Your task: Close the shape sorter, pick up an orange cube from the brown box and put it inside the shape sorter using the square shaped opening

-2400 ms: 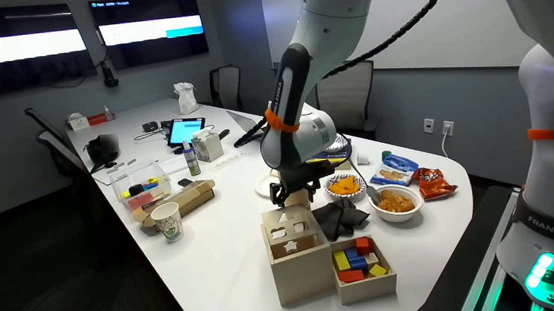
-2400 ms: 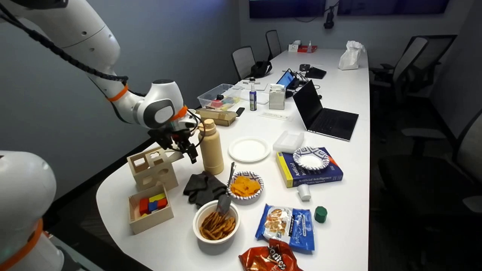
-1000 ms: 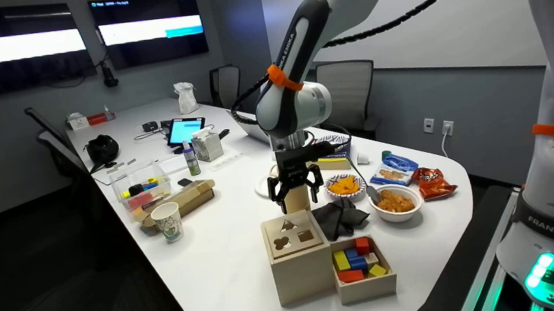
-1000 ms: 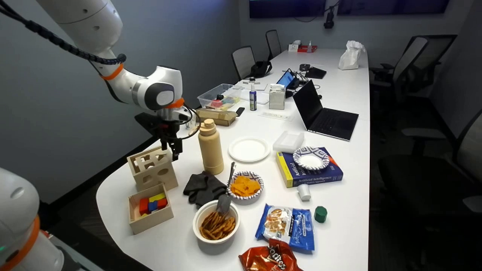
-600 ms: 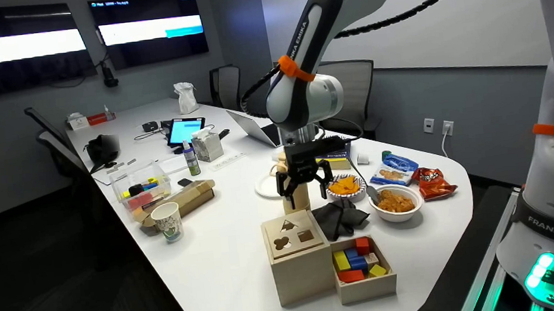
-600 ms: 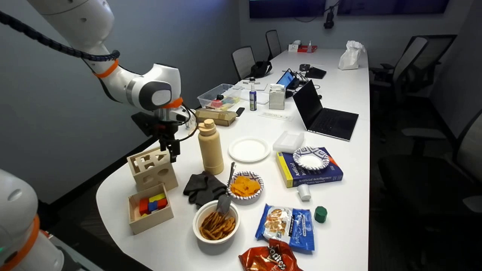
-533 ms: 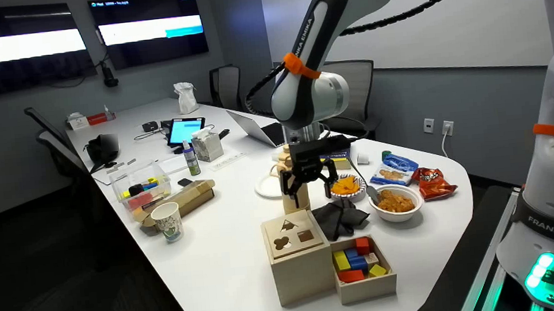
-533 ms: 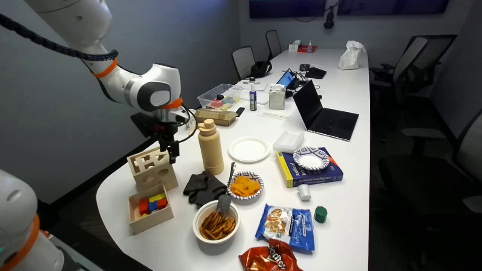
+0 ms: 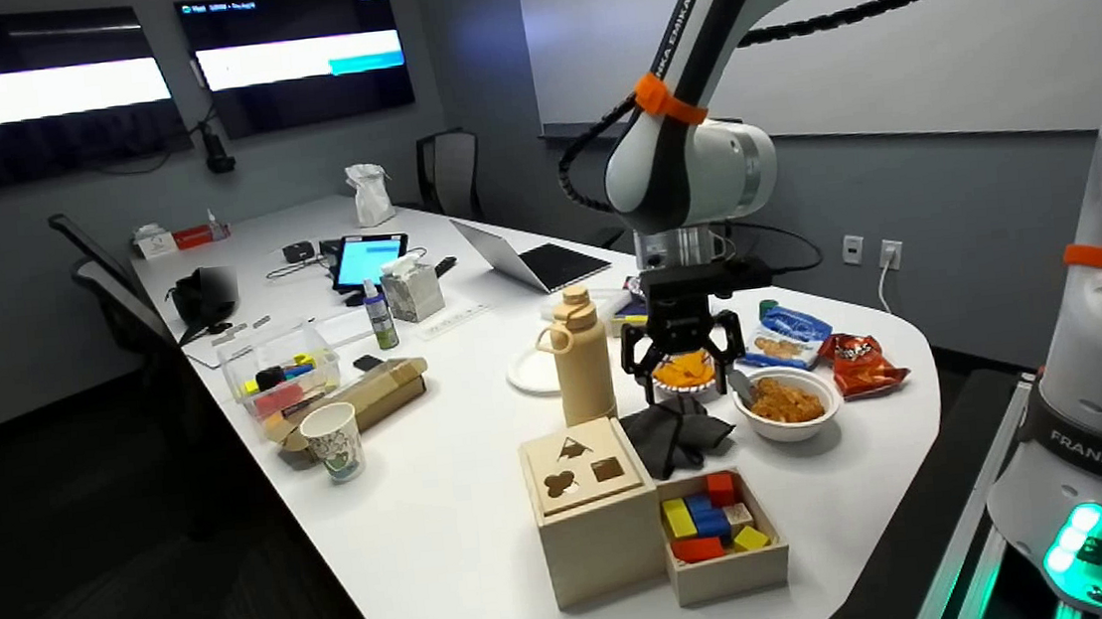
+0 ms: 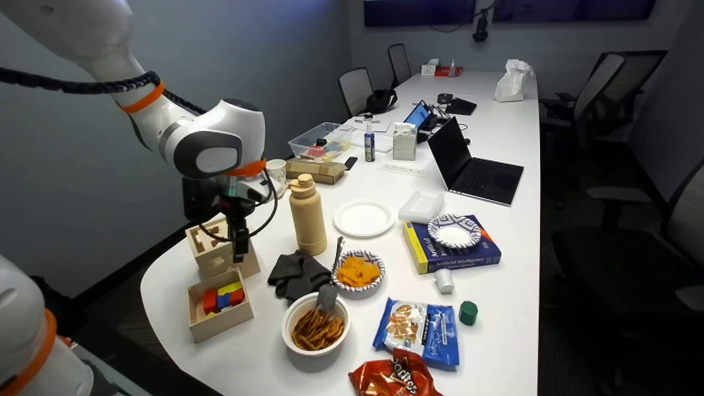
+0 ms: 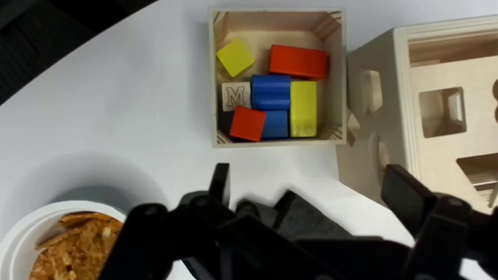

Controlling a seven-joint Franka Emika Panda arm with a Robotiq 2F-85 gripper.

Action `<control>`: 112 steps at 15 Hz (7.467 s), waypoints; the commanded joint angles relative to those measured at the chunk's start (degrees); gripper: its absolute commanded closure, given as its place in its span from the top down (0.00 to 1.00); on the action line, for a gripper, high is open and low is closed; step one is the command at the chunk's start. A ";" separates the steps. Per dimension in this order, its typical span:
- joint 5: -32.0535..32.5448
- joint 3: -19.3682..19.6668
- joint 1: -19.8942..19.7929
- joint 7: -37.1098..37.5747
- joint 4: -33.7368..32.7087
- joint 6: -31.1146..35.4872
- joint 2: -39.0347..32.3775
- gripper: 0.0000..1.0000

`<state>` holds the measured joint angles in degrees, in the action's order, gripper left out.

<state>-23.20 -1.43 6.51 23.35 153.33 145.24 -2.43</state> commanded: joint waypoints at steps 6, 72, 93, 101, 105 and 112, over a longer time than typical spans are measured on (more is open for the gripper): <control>-8.88 -1.91 -1.03 -0.35 3.37 3.14 -2.93 1.00; -21.75 -6.50 -4.92 -32.89 -5.00 15.50 -24.91 0.68; 6.09 -2.31 -1.27 -11.23 1.17 2.79 -7.06 0.14; 3.45 -4.43 -2.58 -13.32 -1.72 0.54 -9.11 0.94; -2.02 -6.04 -3.17 -15.47 -2.31 1.55 -11.91 1.00; -7.92 -7.50 -4.55 -18.86 -4.69 4.56 -17.41 1.00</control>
<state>-29.27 -8.06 3.29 6.44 150.17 148.08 -17.19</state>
